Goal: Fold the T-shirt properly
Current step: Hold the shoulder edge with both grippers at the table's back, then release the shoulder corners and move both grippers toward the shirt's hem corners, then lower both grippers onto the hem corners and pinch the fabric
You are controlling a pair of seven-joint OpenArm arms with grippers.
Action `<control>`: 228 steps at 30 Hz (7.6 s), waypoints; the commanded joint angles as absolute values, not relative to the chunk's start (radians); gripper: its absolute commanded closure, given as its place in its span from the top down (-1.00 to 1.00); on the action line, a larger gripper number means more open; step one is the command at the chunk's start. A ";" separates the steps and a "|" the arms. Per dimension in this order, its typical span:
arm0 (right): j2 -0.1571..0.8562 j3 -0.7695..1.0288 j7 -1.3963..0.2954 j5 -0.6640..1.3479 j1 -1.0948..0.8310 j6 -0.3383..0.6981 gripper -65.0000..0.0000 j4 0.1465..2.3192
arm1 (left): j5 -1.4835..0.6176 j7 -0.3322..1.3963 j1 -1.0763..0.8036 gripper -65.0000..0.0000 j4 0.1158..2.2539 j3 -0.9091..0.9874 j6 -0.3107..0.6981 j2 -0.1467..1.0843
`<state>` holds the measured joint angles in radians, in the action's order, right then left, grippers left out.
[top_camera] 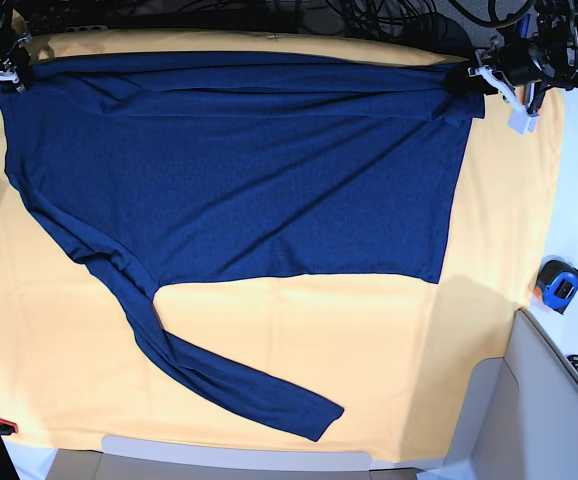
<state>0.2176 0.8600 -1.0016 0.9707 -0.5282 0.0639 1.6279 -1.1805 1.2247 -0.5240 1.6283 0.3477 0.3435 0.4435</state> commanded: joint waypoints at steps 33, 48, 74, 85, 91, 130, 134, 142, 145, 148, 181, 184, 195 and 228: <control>0.160 0.869 -1.116 0.909 -0.568 0.045 -0.30 1.618 | -1.168 1.221 -0.529 -1.00 1.638 0.354 0.335 0.452; 0.159 0.869 -1.113 0.908 -0.598 0.045 -0.11 1.621 | -1.168 1.222 -0.529 -0.56 1.638 0.361 0.334 0.452; 0.153 1.013 -1.116 0.908 -0.599 0.045 -0.11 1.626 | -1.167 1.222 -0.529 -0.46 1.635 0.364 0.331 0.458; 0.153 1.021 -1.115 0.912 -0.599 0.047 -0.12 1.650 | -1.168 1.222 -0.529 -0.30 1.635 0.364 0.251 0.460; 0.116 1.069 -1.116 0.908 -0.619 0.047 -0.12 1.774 | -1.168 1.222 -0.544 -0.30 1.635 0.421 0.248 0.456; 0.088 1.144 -1.118 0.908 -0.489 0.047 -0.13 1.971 | -1.173 1.396 -0.338 -0.54 1.633 0.630 0.383 0.478; 0.093 1.076 -1.118 0.906 -0.430 0.047 -0.13 1.969 | -1.170 1.396 -0.263 -0.54 1.633 0.608 0.423 0.478; 0.156 0.897 -1.118 0.803 -0.219 0.041 -0.13 1.920 | -1.072 1.396 -0.077 -0.54 1.532 0.438 0.421 0.472; 0.196 0.776 -1.116 0.699 -0.107 0.041 -0.13 1.836 | -1.009 1.348 0.005 -0.53 1.395 0.375 0.421 0.470; 0.214 0.696 -1.112 0.647 -0.005 0.047 -0.13 1.751 | -1.000 1.288 0.087 -0.53 1.254 0.325 0.424 0.472; 0.216 0.608 -1.109 0.644 0.143 0.047 -0.13 1.584 | -1.000 0.932 0.493 -0.20 0.750 -0.101 0.424 0.443; 0.216 0.608 -1.109 0.644 0.143 0.047 -0.13 1.584 | -1.000 0.932 0.495 -0.20 0.750 -0.101 0.424 0.423; 0.217 0.608 -1.109 0.644 0.143 0.047 -0.13 1.578 | -1.000 0.932 0.522 -0.24 0.750 -0.101 0.424 0.414; 0.452 0.137 -0.917 0.547 0.536 0.397 0.18 0.935 | -1.000 0.897 0.512 -1.00 0.748 -0.140 0.423 0.412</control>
<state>0.4324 0.1307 -0.9390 0.5262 0.5011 0.3885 0.9142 -1.0012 0.8886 0.4904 0.7391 -0.1379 0.4198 0.4023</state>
